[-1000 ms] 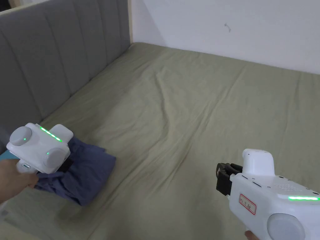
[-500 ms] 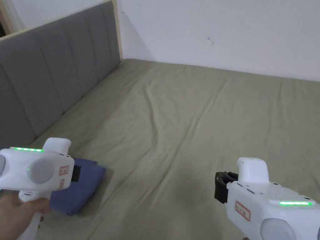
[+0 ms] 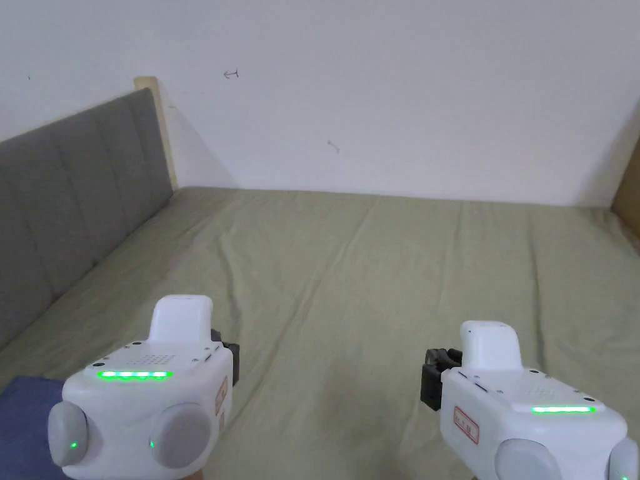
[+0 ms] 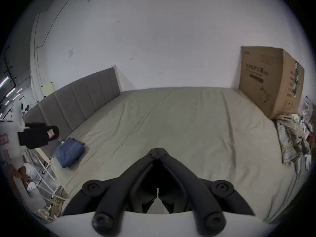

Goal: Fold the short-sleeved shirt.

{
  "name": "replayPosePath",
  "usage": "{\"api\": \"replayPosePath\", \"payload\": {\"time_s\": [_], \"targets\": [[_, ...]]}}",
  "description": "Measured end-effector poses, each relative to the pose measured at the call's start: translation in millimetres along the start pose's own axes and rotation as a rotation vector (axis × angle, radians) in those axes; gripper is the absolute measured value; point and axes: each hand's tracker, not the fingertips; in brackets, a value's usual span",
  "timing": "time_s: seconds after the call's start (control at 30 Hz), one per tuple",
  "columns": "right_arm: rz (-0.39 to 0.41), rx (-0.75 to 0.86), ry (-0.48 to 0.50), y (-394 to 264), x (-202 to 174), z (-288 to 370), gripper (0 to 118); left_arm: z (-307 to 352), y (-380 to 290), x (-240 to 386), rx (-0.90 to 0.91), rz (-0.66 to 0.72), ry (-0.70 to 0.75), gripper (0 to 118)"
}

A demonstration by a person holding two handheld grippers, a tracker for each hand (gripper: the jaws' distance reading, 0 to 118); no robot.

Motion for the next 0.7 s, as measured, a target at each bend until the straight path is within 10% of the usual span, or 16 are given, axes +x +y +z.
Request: {"api": "replayPosePath", "payload": {"time_s": [0.7], "targets": [[0.088,0.383,-0.213,82,32,72,1,66,81,94,0.391,-0.087,-0.037,0]]}}
